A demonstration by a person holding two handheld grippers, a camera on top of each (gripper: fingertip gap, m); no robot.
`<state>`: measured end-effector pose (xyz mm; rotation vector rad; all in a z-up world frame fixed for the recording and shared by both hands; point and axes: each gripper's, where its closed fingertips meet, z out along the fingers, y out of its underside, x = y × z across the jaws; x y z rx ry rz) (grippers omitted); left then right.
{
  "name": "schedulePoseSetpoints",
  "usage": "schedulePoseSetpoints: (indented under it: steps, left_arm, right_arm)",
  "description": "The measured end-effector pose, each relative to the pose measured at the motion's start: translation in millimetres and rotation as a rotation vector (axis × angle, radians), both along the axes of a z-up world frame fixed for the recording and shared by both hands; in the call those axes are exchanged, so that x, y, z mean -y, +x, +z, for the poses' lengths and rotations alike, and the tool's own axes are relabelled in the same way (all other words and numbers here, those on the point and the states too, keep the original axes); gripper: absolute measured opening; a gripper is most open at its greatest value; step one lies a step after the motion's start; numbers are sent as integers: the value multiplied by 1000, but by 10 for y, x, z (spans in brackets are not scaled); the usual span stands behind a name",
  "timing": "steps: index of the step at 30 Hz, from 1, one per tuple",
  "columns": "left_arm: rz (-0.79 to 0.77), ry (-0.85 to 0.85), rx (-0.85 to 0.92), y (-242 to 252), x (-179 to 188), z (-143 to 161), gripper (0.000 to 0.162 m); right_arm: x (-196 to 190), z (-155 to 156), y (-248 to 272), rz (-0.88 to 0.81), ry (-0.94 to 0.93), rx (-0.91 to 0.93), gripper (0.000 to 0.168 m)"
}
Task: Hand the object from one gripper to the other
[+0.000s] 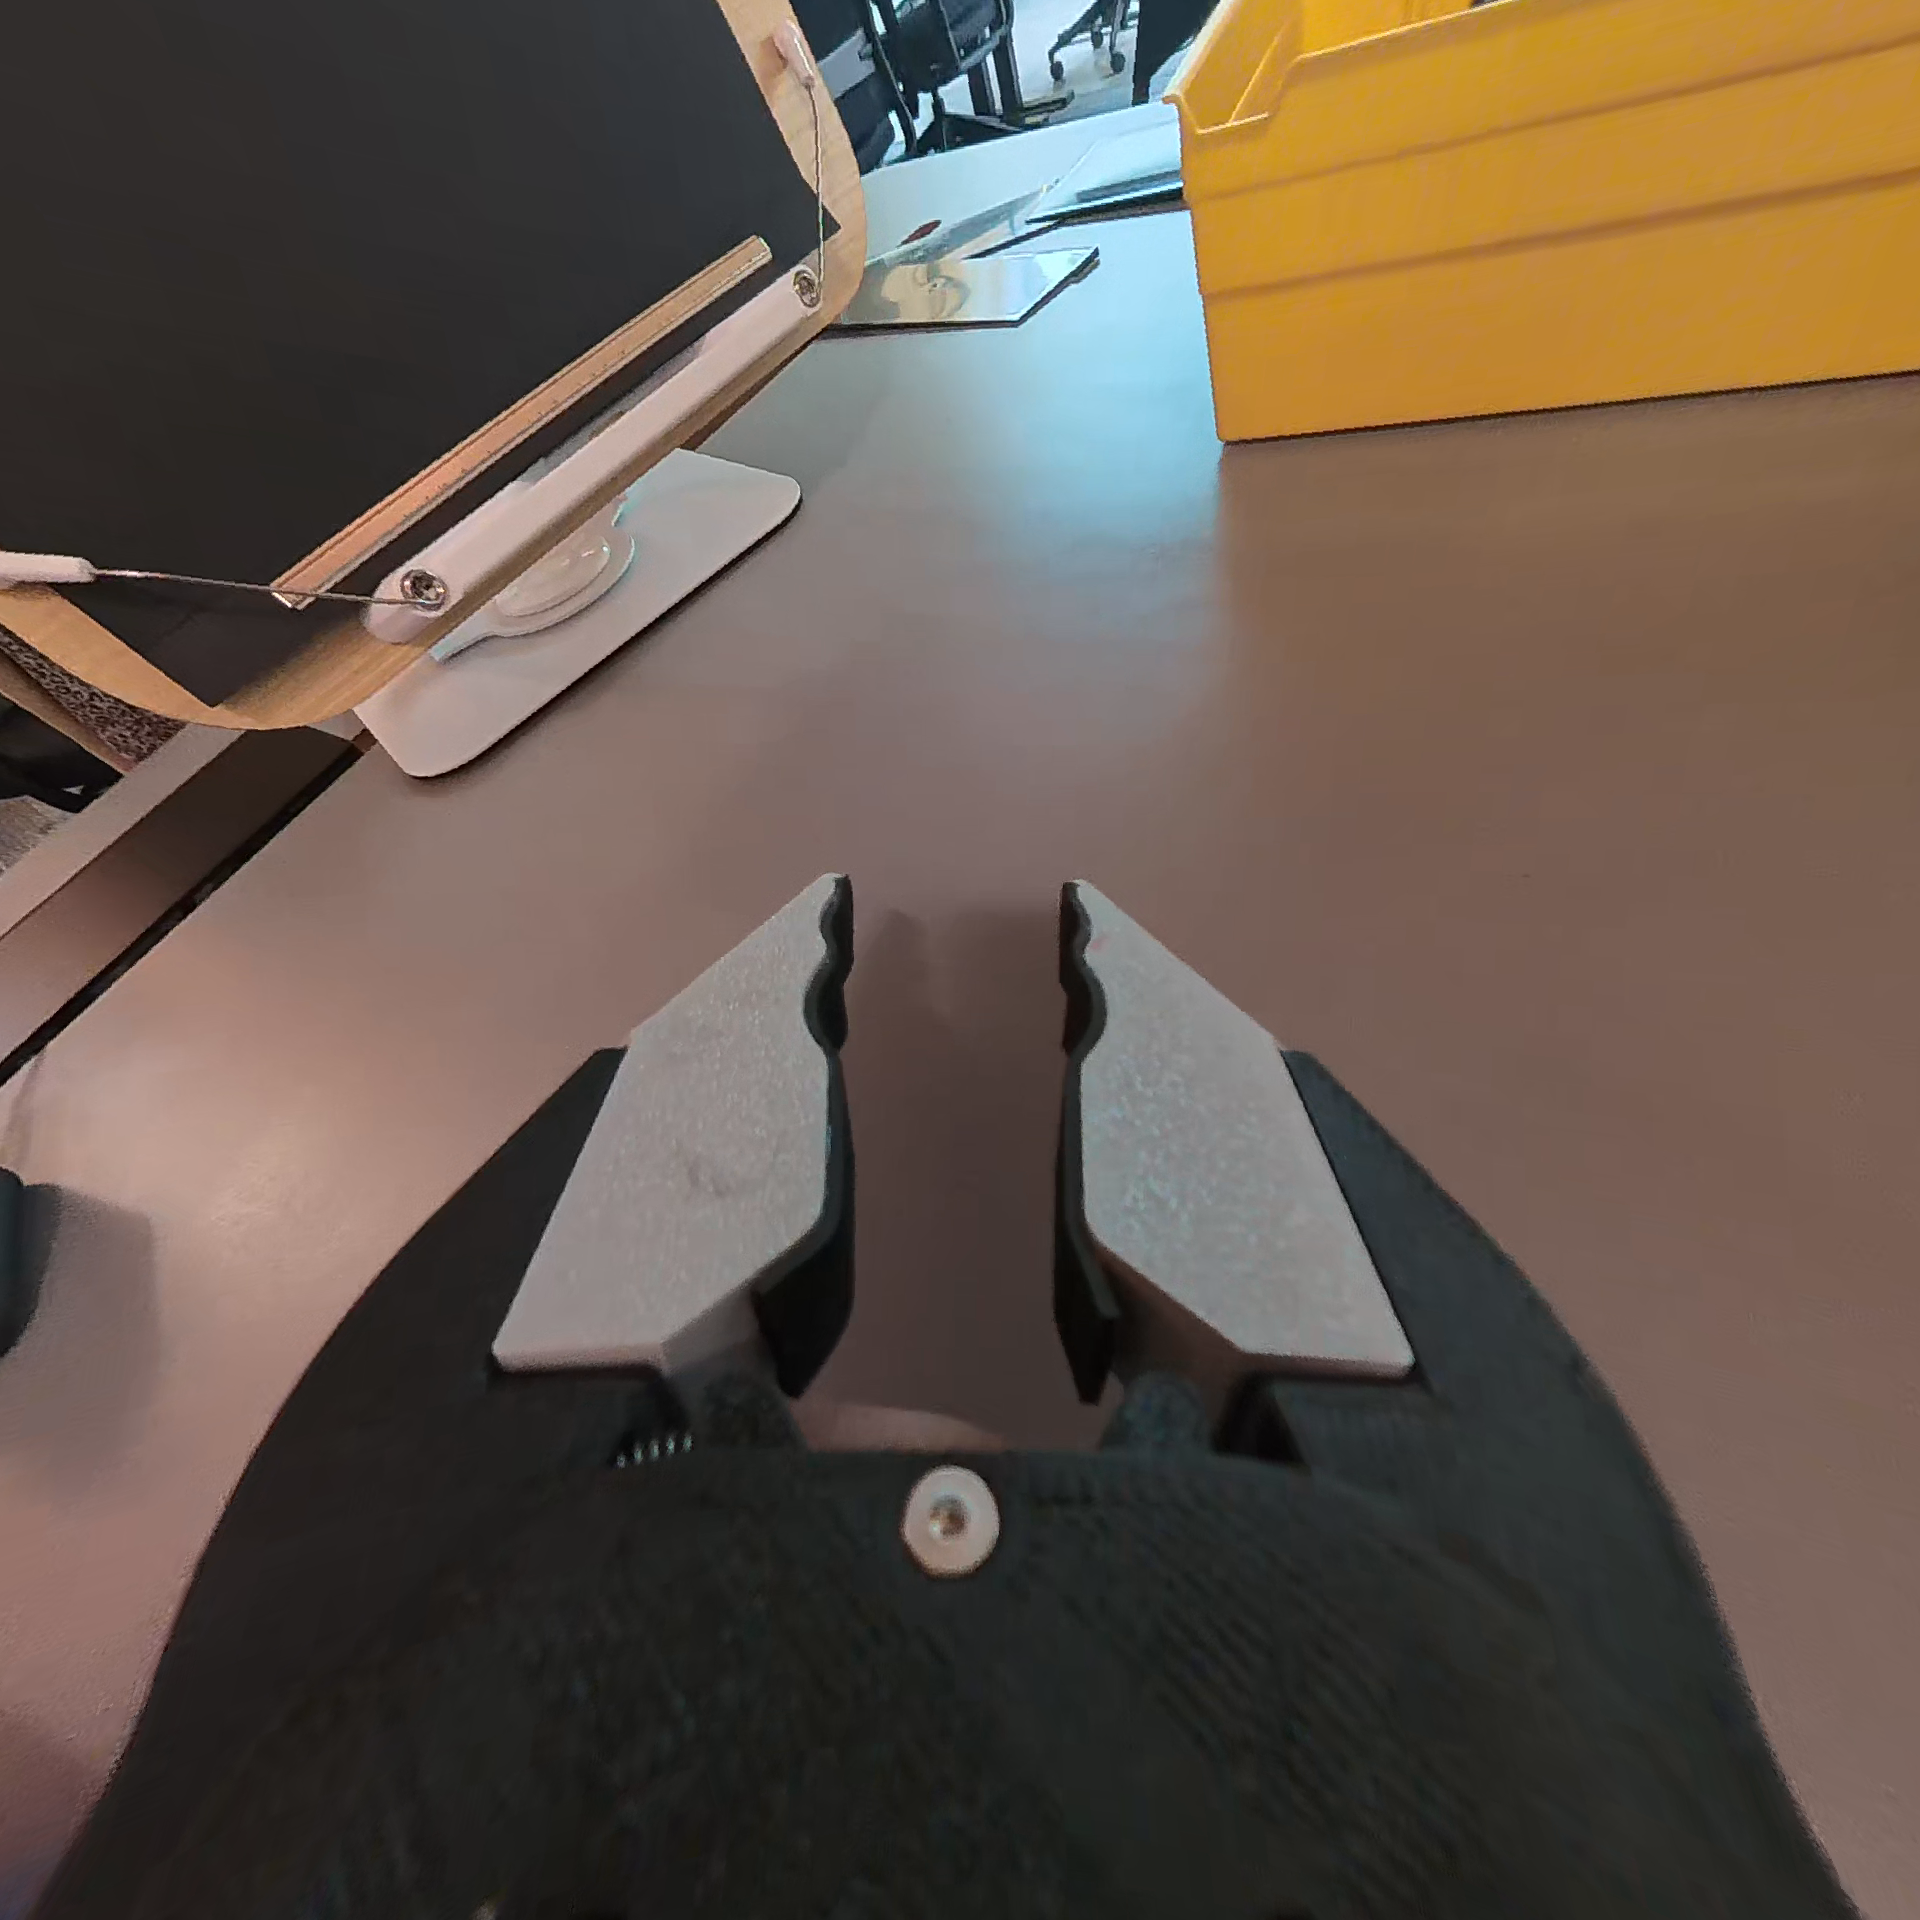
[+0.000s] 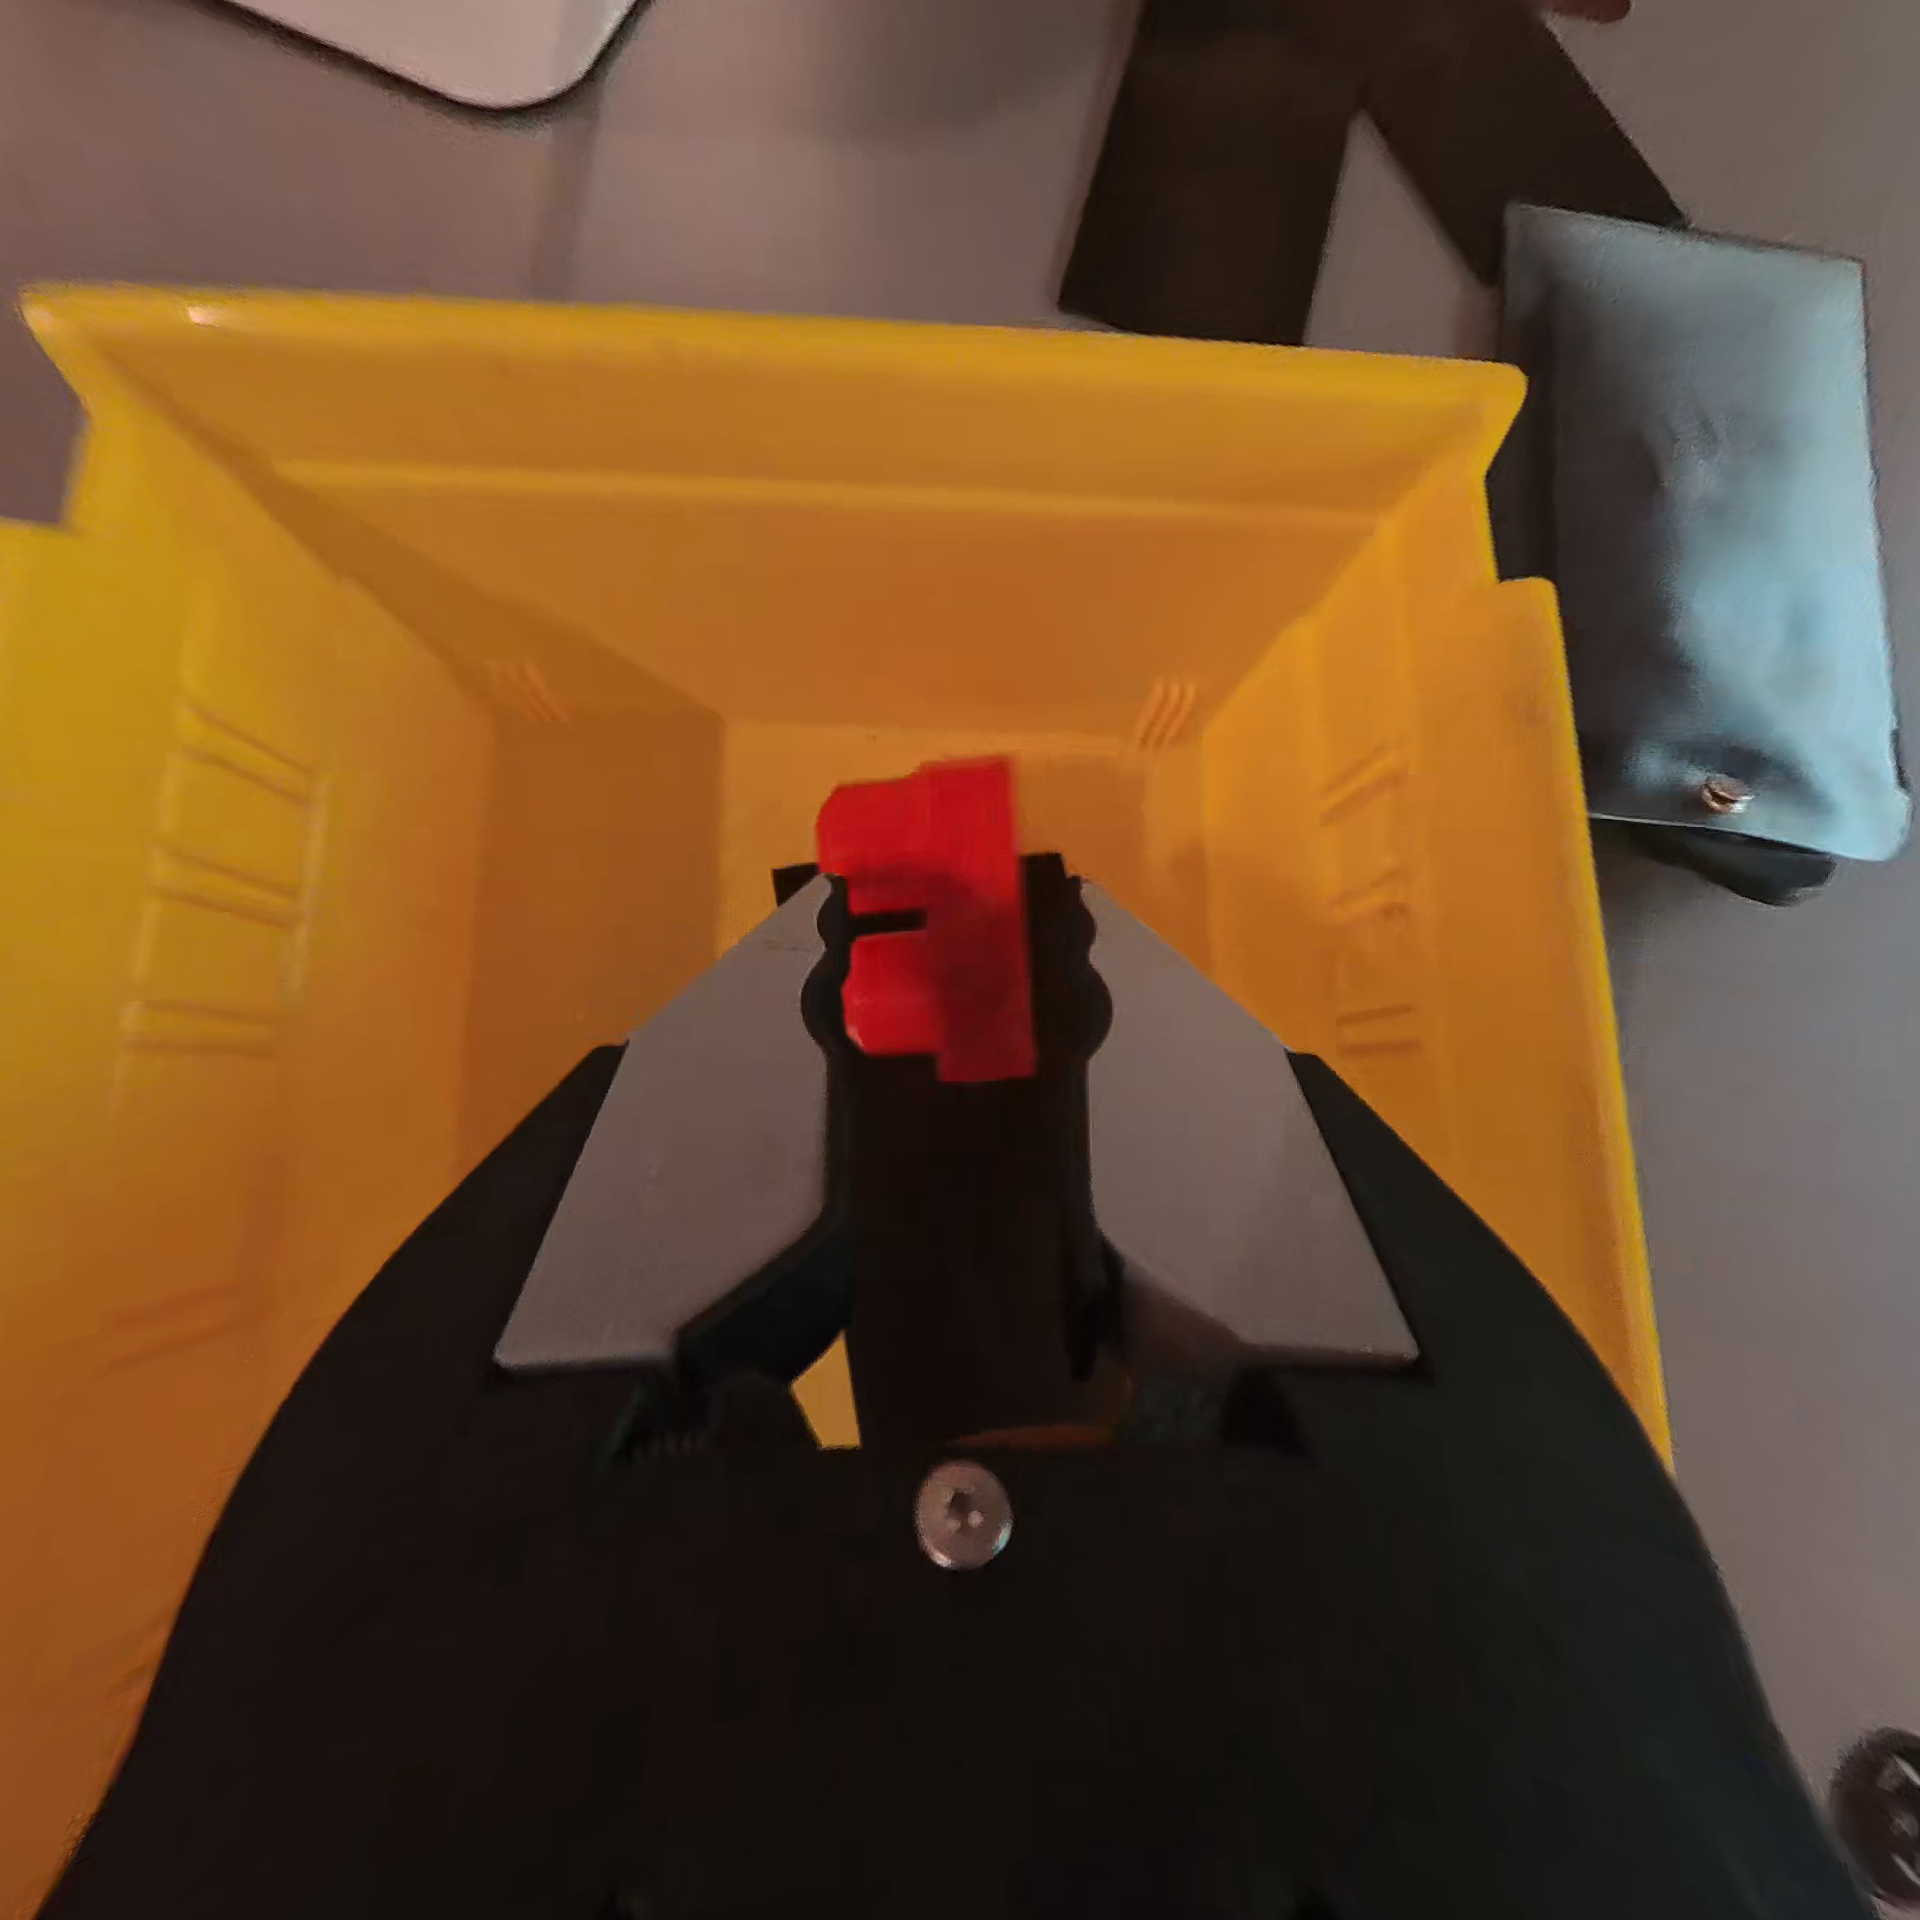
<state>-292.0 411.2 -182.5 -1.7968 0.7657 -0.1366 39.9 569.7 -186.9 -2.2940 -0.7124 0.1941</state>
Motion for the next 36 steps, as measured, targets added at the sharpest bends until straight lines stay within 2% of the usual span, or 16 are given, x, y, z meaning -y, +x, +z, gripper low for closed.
schedulePoseSetpoints:
  steps: [3,6,11,14,17,21,26,29,31,36]
  left_arm:
    - [5,-18,8,-5,-8,-21,41]
    - [6,-15,-4,-2,-13,-34,41]
    - [16,-14,-2,-20,-26,-32,41]
    - [29,-8,-1,-52,-39,-23,41]
    - [53,-3,7,-103,-61,-10,41]
    - [104,4,27,-208,-104,13,41]
    - [167,13,14,-327,-154,12,41]
    - [189,20,13,-359,-170,20,41]
    - [205,21,16,-378,-178,24,41]
    - [234,37,21,-394,-195,57,42]
  right_arm:
    - [43,187,16,15,44,48,43]
    - [137,653,-200,63,109,4,48]
    - [596,1381,-1106,264,179,-124,57]
    - [998,1533,-1828,438,179,-184,58]
    - [1309,1468,-2471,563,176,-210,57]
    - [1395,1018,-3069,618,134,-232,54]
    - [1086,207,-3361,553,98,-250,57]
    - [870,-59,-3337,504,180,-264,55]
    - [857,-106,-3325,514,137,-280,58]
    - [725,134,-3243,500,243,-328,57]
